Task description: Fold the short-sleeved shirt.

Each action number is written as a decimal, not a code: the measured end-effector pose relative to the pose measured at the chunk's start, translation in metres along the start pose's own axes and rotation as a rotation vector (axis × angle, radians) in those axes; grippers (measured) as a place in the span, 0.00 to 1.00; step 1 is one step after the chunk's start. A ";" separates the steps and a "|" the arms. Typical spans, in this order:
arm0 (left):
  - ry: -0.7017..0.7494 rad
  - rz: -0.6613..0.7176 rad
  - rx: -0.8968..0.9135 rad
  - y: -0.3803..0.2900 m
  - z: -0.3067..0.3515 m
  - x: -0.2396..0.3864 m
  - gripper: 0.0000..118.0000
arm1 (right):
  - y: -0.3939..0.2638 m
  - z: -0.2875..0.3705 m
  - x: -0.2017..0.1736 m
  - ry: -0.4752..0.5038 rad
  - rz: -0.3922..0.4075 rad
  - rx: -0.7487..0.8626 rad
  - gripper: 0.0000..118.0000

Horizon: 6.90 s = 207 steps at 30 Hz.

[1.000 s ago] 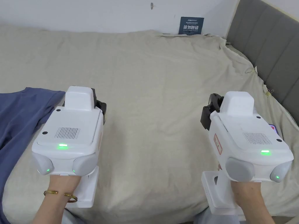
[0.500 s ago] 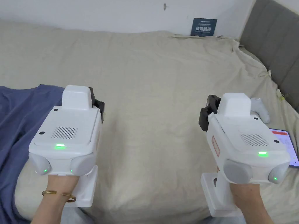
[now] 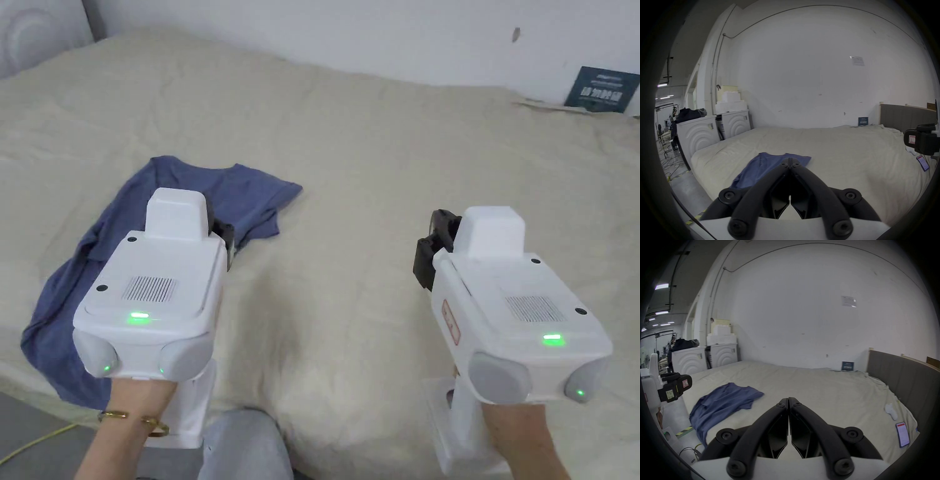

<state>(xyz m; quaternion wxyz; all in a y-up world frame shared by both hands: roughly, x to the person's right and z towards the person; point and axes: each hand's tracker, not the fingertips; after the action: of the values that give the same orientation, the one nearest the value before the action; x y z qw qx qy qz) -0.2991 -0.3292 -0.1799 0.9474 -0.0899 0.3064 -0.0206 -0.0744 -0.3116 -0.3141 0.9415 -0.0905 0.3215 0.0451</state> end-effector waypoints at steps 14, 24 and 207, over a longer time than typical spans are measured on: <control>0.126 0.040 -0.028 -0.005 0.015 -0.053 0.05 | 0.001 -0.014 -0.054 0.146 0.032 -0.001 0.00; 0.134 0.130 -0.053 -0.007 -0.004 -0.060 1.00 | 0.004 -0.012 -0.049 0.143 0.029 0.005 0.00; -0.256 0.020 -0.025 0.006 -0.020 0.101 0.00 | -0.019 0.091 0.120 -0.300 -0.097 0.034 0.00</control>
<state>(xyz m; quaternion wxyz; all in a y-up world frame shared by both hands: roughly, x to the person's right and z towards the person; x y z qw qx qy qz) -0.2288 -0.3359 -0.2549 0.9777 -0.1006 0.1842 0.0044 0.0772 -0.3093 -0.3142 0.9815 -0.0821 0.1731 0.0069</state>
